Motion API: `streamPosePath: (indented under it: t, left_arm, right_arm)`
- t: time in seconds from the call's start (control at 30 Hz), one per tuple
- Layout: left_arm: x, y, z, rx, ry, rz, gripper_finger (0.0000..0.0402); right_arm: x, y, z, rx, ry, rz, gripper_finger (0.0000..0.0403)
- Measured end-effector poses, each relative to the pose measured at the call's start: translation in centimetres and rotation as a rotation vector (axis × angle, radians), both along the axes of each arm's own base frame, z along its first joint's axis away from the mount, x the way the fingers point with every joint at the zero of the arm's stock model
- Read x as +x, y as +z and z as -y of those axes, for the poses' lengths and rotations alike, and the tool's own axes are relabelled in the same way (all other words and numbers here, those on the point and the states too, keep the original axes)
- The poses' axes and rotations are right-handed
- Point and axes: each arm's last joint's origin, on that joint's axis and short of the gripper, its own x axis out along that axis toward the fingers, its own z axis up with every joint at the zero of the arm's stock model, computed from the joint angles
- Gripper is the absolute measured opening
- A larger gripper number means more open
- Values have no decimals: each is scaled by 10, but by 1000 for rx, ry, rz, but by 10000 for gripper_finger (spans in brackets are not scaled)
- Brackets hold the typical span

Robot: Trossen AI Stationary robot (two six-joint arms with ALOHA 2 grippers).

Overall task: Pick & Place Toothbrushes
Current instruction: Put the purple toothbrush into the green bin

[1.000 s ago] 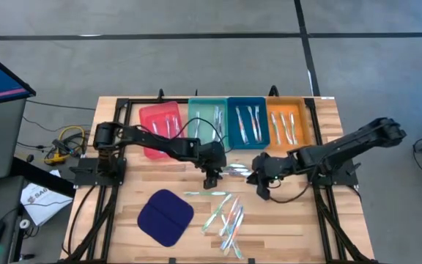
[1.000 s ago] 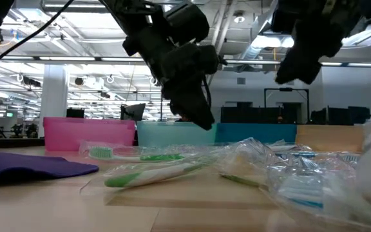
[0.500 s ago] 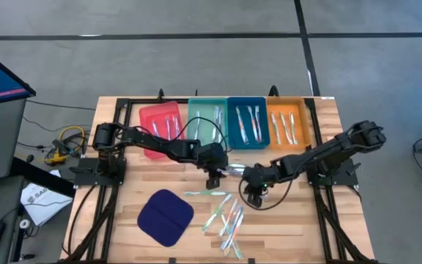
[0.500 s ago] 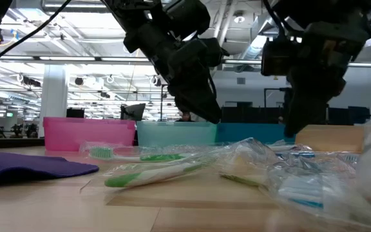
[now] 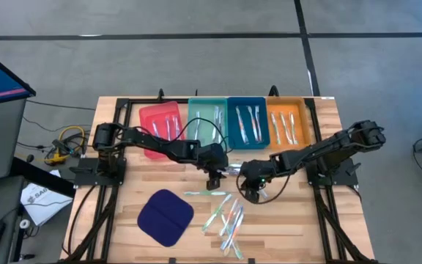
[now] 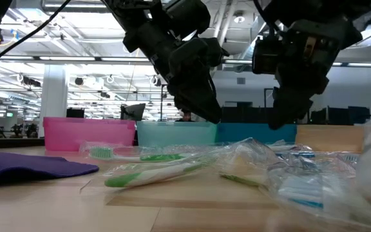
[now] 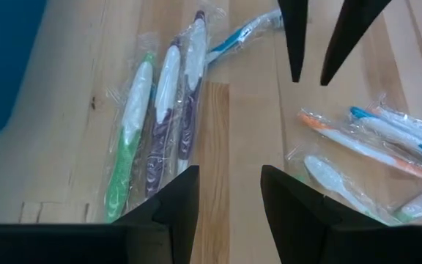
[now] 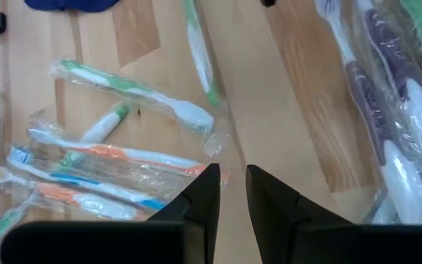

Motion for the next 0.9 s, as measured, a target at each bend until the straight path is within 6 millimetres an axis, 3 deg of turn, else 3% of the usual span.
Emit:
streamPosePath:
  t: [0.33,0.9]
  left_arm:
    - [0,0,2,-3,-3,0,140]
    - [0,0,2,-15,11,-4,140]
  right_arm:
    - [2,0,10,-4,-31,2,64]
    - [2,0,9,13,-10,-2,64]
